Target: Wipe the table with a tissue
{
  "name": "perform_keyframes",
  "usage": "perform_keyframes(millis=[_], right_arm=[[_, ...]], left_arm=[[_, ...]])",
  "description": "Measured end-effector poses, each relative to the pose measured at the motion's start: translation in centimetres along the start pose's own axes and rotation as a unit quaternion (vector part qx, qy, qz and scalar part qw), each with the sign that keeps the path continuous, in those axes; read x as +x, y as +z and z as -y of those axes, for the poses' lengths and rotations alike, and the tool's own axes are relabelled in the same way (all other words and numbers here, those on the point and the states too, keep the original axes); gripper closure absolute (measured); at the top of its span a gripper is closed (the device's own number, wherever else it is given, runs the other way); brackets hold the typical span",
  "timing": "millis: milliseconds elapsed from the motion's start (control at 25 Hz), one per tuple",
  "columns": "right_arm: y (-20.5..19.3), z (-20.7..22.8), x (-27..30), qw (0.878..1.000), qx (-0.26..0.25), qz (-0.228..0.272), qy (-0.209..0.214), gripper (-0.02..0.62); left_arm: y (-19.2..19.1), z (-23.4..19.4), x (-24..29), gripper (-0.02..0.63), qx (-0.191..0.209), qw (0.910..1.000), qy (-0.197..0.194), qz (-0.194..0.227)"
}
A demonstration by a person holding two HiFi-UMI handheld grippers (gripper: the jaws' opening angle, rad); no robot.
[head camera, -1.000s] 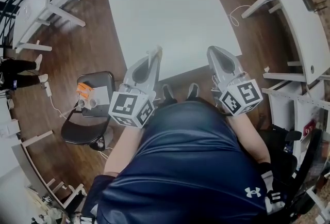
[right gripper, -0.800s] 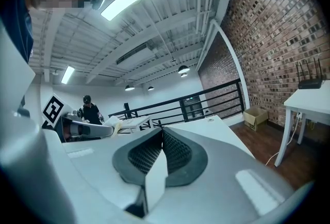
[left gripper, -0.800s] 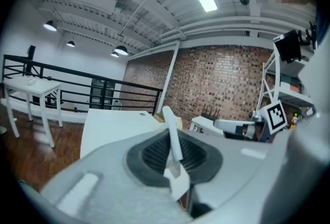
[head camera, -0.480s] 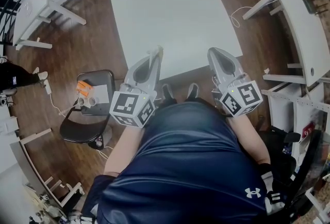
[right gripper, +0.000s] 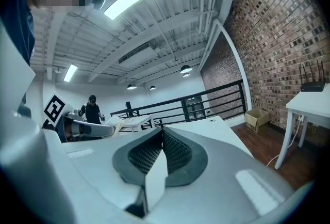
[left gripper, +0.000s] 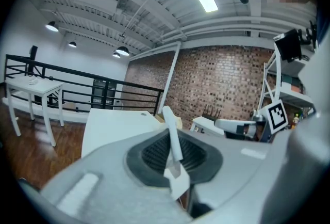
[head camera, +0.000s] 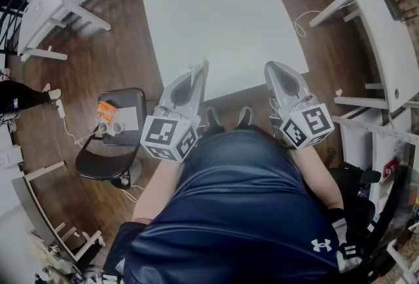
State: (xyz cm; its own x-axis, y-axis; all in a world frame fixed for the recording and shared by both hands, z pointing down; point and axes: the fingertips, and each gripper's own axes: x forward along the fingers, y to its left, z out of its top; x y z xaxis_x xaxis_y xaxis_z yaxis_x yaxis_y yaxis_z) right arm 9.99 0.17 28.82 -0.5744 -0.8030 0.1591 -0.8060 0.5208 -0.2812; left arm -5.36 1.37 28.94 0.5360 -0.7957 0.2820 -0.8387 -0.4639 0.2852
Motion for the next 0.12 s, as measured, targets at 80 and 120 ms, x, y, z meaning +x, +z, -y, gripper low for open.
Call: perform_keyframes(millis=[80, 120], right_arm=[[0.06, -0.04, -0.02, 1.0, -0.001, 0.0, 0.0, 0.584], [0.1, -0.07, -0.01, 1.0, -0.001, 0.0, 0.001, 0.584]], left_arm=[[0.02, 0.04, -0.05, 0.589, 0.0, 1.0, 0.0, 0.0], [0.04, 0.05, -0.07, 0.589, 0.0, 1.0, 0.0, 0.0]])
